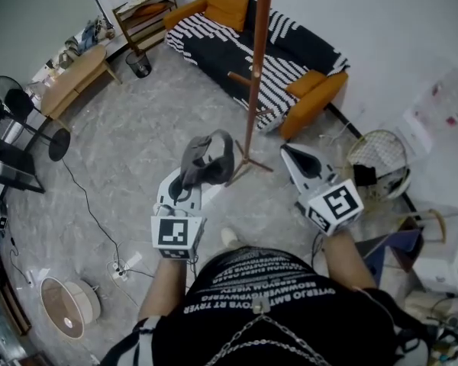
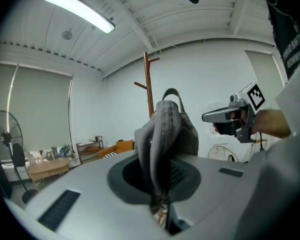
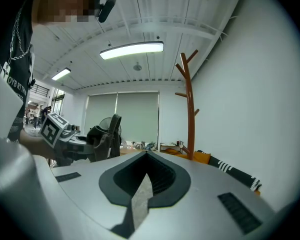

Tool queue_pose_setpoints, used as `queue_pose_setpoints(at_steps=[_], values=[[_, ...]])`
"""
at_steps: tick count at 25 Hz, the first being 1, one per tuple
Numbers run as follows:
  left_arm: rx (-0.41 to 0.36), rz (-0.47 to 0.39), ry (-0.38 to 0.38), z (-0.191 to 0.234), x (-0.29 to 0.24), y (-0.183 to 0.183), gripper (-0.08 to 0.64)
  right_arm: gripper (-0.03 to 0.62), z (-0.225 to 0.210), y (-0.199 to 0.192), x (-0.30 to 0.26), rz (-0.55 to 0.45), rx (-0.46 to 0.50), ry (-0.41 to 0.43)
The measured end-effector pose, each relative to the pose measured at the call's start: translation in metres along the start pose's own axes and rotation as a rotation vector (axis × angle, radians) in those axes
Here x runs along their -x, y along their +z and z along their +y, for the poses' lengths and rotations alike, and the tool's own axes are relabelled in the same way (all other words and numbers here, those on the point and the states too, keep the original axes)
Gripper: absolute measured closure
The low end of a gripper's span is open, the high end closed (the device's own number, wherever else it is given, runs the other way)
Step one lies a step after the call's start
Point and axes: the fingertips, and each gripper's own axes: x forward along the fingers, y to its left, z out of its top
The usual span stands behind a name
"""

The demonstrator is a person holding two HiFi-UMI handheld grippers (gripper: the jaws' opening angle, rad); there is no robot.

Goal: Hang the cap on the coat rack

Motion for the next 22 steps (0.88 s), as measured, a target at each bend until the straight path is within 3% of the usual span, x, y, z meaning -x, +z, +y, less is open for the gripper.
queue_pose_setpoints(at_steps=[3, 8, 13, 22], values=[[-0.034, 0.004, -0.034, 0.01, -0.003, 0.003, 0.546, 0.591, 0.002, 0.01, -0.01, -0.016, 0.008, -0.01], [-0.003, -0.031, -0.028, 0.034, -0.007, 0.015, 0.546, 0.591, 0.01, 0.019, -0.023, -0.012, 0.021, -0.029], [-0.023, -0.043, -0.056, 0.048, -0.012, 0.015, 0.546, 0.59, 0.012, 0.017, -0.023, -0.006, 0.023, -0.069], [-0.031, -0.006, -0.116, 0.039, -0.036, -0.005, 0.546, 0.59, -0.005, 0.007, -0.019, 0.021, 0.001, -0.117]])
